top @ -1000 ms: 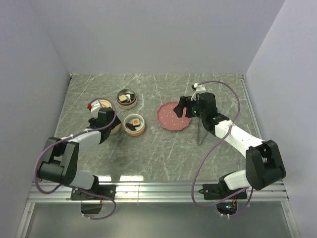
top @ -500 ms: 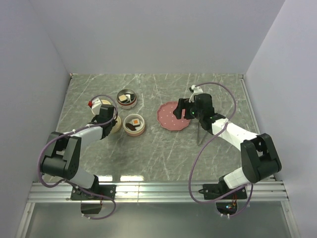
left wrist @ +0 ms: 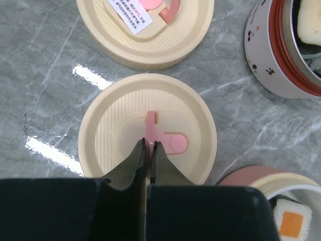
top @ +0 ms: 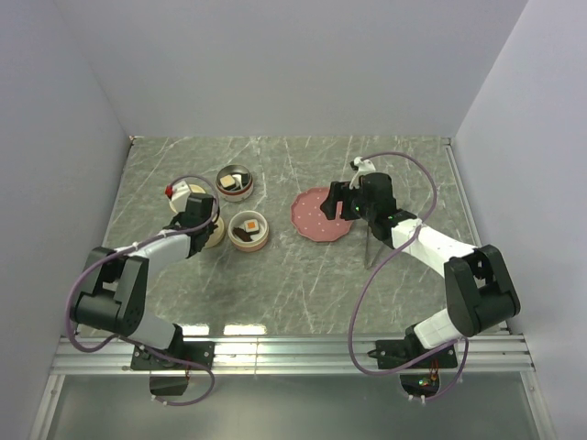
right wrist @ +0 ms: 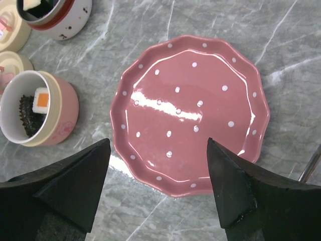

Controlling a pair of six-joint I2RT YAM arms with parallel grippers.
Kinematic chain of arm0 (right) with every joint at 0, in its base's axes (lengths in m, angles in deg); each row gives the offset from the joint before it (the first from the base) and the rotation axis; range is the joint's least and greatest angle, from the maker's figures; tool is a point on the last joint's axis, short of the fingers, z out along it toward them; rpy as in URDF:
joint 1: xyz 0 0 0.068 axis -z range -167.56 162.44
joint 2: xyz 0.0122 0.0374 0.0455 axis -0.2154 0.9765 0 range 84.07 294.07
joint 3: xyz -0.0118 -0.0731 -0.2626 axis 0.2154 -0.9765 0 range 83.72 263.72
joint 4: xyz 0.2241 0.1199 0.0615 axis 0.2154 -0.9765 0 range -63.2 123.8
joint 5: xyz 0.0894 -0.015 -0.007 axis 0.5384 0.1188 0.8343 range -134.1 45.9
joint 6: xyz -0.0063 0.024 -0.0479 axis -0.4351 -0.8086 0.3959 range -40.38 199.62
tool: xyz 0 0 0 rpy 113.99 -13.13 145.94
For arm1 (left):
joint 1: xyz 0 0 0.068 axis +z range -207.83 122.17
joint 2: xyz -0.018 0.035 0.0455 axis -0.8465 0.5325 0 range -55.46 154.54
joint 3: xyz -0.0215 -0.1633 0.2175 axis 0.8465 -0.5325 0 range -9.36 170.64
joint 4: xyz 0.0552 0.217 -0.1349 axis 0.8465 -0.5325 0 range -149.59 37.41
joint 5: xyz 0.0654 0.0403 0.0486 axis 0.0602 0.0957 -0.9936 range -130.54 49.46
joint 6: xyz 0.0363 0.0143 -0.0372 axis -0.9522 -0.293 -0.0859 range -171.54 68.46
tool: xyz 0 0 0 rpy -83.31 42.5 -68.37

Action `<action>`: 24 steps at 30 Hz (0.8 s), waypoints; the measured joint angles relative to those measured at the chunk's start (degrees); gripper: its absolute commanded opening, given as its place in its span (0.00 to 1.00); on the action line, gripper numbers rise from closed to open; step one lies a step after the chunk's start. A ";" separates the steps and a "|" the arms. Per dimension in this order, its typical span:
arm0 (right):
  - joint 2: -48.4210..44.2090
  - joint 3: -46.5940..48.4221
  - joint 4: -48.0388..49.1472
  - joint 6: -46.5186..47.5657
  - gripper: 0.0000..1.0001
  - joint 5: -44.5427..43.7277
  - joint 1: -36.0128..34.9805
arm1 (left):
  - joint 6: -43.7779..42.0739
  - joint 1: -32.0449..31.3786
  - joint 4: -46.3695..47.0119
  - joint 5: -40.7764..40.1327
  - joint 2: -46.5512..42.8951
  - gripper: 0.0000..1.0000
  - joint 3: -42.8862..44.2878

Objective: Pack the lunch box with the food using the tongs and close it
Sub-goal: Pick up the lid of the lunch box with the left arm, then put the lid back on the lunch box

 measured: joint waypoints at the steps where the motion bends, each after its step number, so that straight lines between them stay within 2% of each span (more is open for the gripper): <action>1: 0.00 0.00 0.22 -0.04 0.84 -0.09 0.00 | -0.22 -0.13 -0.39 -0.11 -0.52 0.00 0.00; 5: 0.00 0.00 1.42 -0.44 0.84 -0.55 0.00 | -0.94 -0.85 -1.46 -0.11 -5.18 0.00 0.00; 11: 0.00 -0.04 2.62 -1.29 0.84 -0.87 0.00 | -1.81 -4.09 -2.21 -0.50 -17.11 0.00 0.00; 16: 0.00 -0.70 3.69 -2.05 0.84 -0.94 0.00 | -1.84 -5.84 -2.75 3.50 -25.49 0.01 0.00; 19: 0.00 -1.07 3.85 -2.40 0.84 -0.87 0.00 | -1.84 -7.19 -3.50 6.10 -26.53 0.00 0.04; 24: -0.42 -2.78 4.17 -2.97 0.84 -0.87 0.00 | -2.29 -11.41 -5.75 9.22 -21.86 0.00 1.22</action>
